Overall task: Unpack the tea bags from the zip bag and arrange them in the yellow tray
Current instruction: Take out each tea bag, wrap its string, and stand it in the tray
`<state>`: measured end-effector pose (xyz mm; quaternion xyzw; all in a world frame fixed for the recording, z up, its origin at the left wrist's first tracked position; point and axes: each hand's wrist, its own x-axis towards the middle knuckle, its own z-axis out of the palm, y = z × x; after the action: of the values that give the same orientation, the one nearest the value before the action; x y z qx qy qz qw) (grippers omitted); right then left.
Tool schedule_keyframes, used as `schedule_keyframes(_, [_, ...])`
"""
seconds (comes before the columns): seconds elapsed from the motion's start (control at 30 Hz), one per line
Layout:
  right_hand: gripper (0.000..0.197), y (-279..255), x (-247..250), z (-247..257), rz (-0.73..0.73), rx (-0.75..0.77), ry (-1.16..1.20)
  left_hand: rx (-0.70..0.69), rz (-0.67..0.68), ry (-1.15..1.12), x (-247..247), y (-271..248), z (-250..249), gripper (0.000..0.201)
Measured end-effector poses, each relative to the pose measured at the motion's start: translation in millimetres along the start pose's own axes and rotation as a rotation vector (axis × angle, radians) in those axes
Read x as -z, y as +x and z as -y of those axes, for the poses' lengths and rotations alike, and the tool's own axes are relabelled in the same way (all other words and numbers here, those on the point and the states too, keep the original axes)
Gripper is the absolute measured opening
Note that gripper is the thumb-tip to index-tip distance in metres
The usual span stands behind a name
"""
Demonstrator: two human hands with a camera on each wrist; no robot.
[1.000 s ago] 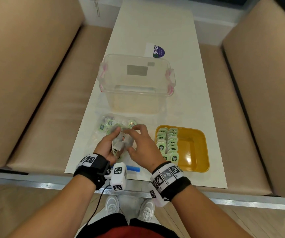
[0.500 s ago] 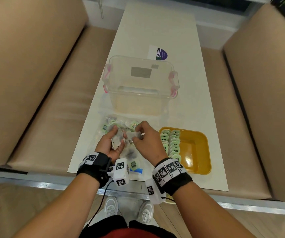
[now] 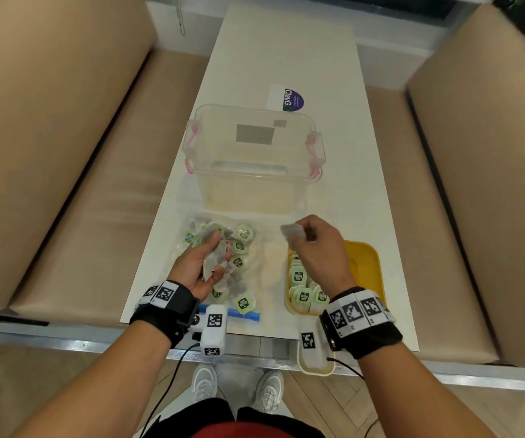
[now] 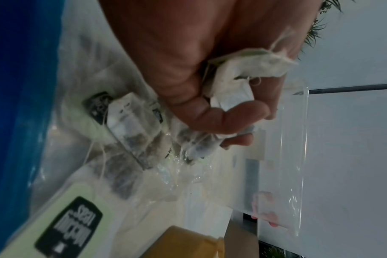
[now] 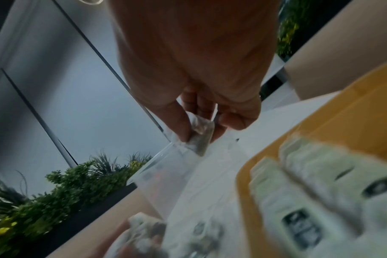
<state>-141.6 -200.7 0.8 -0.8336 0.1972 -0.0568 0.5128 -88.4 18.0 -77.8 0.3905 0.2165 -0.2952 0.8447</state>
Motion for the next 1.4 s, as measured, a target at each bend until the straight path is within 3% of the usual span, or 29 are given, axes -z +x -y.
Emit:
schedule_keyframes(0.1, [0.01, -1.0, 25.6, -7.7, -0.041, 0.003, -0.019, -0.004, 0.03, 0.014, 0.0, -1.7, 0.1, 0.054])
schedule_keyframes(0.23, [0.037, -5.5, 53.3, -14.7, -0.095, 0.026, -0.051, 0.005, 0.047, 0.011, -2.8, -2.9, 2.0, 0.047])
schedule_keyframes(0.43, [0.025, -4.3, 78.2, -30.6, -0.083, -0.005, -0.237, 0.025, 0.06, 0.008, -4.9, -6.4, 7.1, 0.019])
schedule_keyframes(0.6, [0.038, -3.3, 95.5, -36.2, 0.022, -0.046, -0.407, 0.047, 0.063, 0.005, -3.1, -7.3, 11.0, 0.015])
schedule_keyframes(0.73, [0.032, 0.1, 106.1, -44.8, 0.044, 0.007, -0.623, 0.062, 0.046, -0.013, -0.3, -6.2, 12.5, 0.017])
schedule_keyframes(0.83, [0.021, 0.6, 109.2, -52.9, 0.037, 0.084, -0.745, 0.075, 0.06, -0.023, 2.2, -4.4, 14.6, 0.025])
schedule_keyframes(1.0, [0.025, 6.9, 110.3, -60.5, 0.124, 0.087, -0.816, 0.066, 0.124, -0.016, 7.0, -2.1, 17.7, 0.075])
schedule_keyframes(1.1, [0.034, 9.4, 110.7, -56.8, 0.163, 0.096, -0.836, 0.065, 0.12, -0.036, 6.1, -3.5, 18.3, 0.063])
schedule_keyframes(1.2, [0.026, 12.1, 111.5, -54.8, 0.14, 0.087, -0.848, 0.06, 0.095, -0.044, 6.7, -4.1, 18.6, 0.039])
schedule_keyframes(1.27, [0.02, 15.3, 110.5, -54.9, 0.147, 0.09, -0.87, 0.05, 0.099, -0.038, 7.8, -3.8, 18.7, 0.046])
schedule_keyframes(1.4, [0.023, 19.1, 105.5, -53.2, 0.175, 0.05, -0.826, 0.027, 0.114, 0.0, 10.2, -2.0, 18.6, 0.079])
